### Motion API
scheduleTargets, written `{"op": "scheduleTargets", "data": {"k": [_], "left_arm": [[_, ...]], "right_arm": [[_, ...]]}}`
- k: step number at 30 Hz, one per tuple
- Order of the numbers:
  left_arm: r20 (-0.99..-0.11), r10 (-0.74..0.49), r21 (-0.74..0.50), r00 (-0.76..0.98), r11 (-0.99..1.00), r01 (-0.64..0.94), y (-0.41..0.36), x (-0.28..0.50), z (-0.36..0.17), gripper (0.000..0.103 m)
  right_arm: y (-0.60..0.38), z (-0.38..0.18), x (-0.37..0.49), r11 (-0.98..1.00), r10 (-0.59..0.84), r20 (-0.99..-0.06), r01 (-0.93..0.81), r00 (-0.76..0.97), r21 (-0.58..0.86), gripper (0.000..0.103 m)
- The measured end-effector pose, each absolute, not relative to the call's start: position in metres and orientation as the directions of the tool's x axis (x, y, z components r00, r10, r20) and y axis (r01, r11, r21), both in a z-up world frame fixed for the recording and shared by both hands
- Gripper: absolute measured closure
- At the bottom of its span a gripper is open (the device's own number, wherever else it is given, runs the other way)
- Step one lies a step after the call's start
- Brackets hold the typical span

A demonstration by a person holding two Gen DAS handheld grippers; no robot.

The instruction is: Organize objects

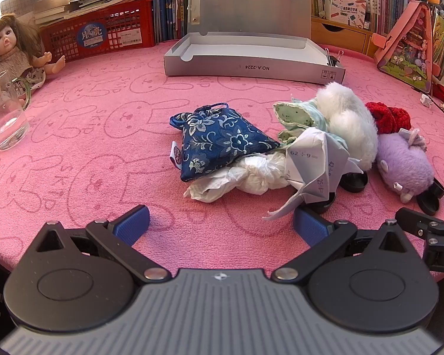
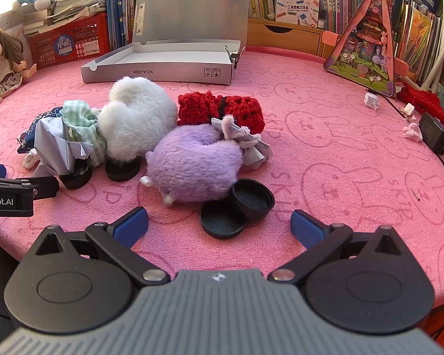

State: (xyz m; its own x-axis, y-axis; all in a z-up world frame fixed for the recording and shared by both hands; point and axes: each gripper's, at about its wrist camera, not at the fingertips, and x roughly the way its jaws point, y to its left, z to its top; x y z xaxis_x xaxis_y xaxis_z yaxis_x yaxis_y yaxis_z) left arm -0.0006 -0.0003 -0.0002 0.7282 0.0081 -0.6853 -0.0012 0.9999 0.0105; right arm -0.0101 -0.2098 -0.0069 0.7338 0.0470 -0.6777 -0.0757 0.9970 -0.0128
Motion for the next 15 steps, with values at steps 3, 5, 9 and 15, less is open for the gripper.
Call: {"op": "scheduleTargets", "data": {"k": [3,5,9,15], "left_arm": [[-0.682,0.012,0.010,0.731,1.000,-0.007,-0.0005,-0.0039,0.0028,0.000],[-0.682,0.011,0.010,0.732,1.000,-0.006,-0.0025,-0.0049,0.0018,0.000],[-0.678,0.010,0.011,0.735,1.000,-0.003,-0.0019,-0.0080,0.0019,0.000],[-0.666,0.005,0.009,0.746,1.000,0.001,-0.0002,-0.0075,-0.0016,0.000]], "right_arm": [[-0.2099,-0.0069,-0.0103,0.997,0.050,-0.675,-0.078,0.736,-0.011,0.000],[-0.2100,-0.0090,-0.0117,0.997,0.051,-0.671,-0.078,0.740,-0.010,0.000],[-0.2108,-0.0099,-0.0113,0.997,0.049,-0.657,-0.073,0.753,-0.009,0.000],[-0.2113,-0.0119,-0.0155,0.998,0.044,-0.633,-0.064,0.773,-0.008,0.000]]}}
